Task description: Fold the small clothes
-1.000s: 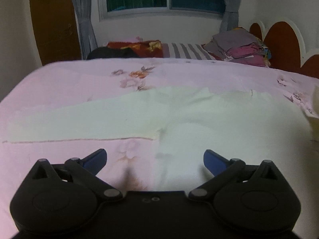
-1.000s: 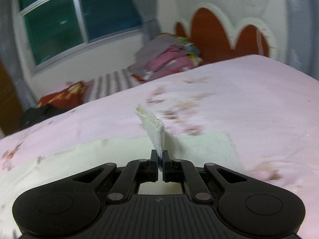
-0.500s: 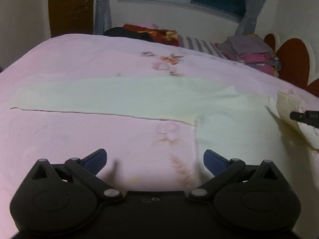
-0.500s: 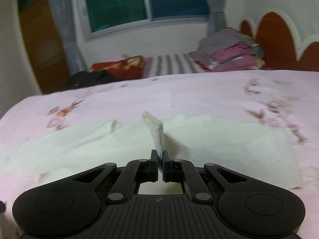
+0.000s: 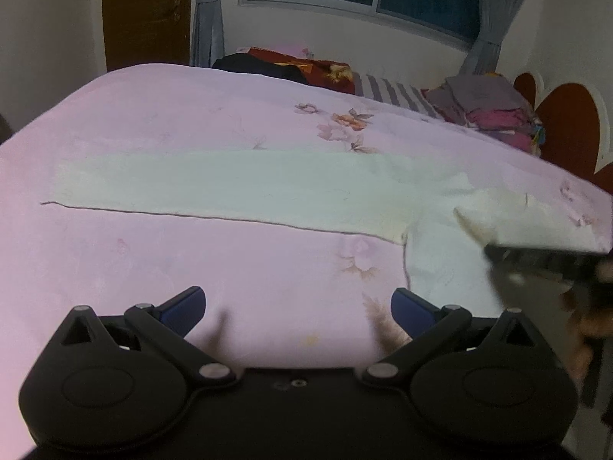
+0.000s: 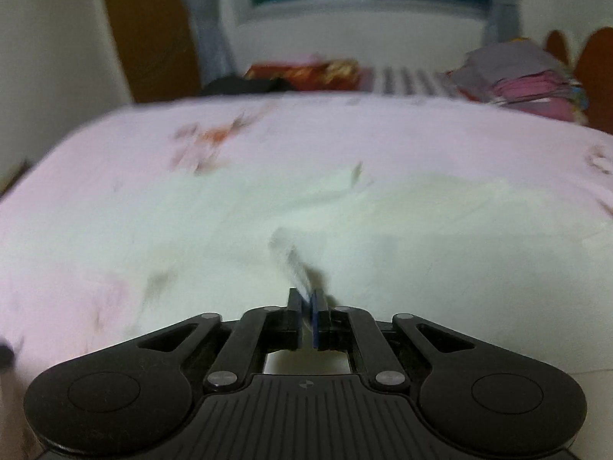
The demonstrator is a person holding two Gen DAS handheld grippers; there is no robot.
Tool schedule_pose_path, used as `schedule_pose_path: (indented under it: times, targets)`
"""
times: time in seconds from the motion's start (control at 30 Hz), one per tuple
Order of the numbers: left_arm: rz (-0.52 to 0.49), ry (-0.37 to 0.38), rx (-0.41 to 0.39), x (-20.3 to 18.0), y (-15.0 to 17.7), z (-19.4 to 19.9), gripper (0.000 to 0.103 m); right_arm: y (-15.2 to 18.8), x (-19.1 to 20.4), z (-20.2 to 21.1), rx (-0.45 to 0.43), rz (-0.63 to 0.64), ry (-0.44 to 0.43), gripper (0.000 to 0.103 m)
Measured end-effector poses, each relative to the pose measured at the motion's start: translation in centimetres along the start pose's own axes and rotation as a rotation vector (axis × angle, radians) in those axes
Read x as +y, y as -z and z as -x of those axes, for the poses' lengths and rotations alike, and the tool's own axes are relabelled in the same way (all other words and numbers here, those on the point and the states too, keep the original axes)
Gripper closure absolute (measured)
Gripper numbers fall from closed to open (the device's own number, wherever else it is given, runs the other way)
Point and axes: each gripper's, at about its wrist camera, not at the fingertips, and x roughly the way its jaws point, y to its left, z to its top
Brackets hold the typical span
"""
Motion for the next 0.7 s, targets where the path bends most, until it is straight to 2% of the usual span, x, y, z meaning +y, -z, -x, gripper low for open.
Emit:
schedule_pose_path:
  times: [0.03,0.07,0.1,0.13,0.23,0.27,0.33,0.43,0.5,0.53,0.67,0.7]
  targets:
    - [0.003,0.009,0.003,-0.2,-0.2,-0.2,0.000,0.3,0.4,-0.1,0.004,0.025,0.016,0.072]
    - [0.005,0.020,0.005,-0.6,-0.5,-0.4,0.000,0.4,0.4,0.4,-0.018,0.026,0.013,0.045]
    - [0.012,0.034,0.005,-1.0,-0.9,-0.7,0.000,0.5,0.0,1.2,-0.058,0.000,0.018,0.036]
    - [0.023,0.049,0.004,-1.4,-1.1,-0.9,0.000,0.7,-0.7,2.2,-0.092,-0.027,0.024,0.034]
    - [0.045,0.172,0.017,-3.6,-2.2,-2.5,0.002,1.1,-3.4,4.4,-0.127,-0.101,0.060,0.037]
    - [0.047,0.182,0.017,-4.6,-2.5,-3.2,0.008,1.3,-4.6,5.2,-0.137,-0.124,0.082,0.047]
    - [0.046,0.224,0.028,-6.6,-3.1,-4.6,0.021,1.9,-7.5,6.7,-0.135,-0.171,0.141,0.056]
    - [0.067,0.303,0.060,-8.9,-4.0,-6.8,0.037,3.0,-11.8,9.1,-0.140,-0.262,0.222,0.057]
    - [0.060,0.317,0.073,-10.2,-4.2,-8.0,0.041,3.9,-14.3,10.5,-0.122,-0.307,0.260,0.057]
    - [0.052,0.319,0.080,-10.6,-4.3,-8.5,0.045,4.4,-15.5,11.1,-0.111,-0.326,0.275,0.057]
    - [0.034,0.342,0.104,-12.5,-4.7,-10.2,0.061,6.6,-18.9,12.0,-0.070,-0.400,0.286,0.057]
    - [0.031,0.349,0.114,-12.9,-4.7,-10.5,0.069,6.9,-19.4,11.9,-0.067,-0.415,0.280,0.057]
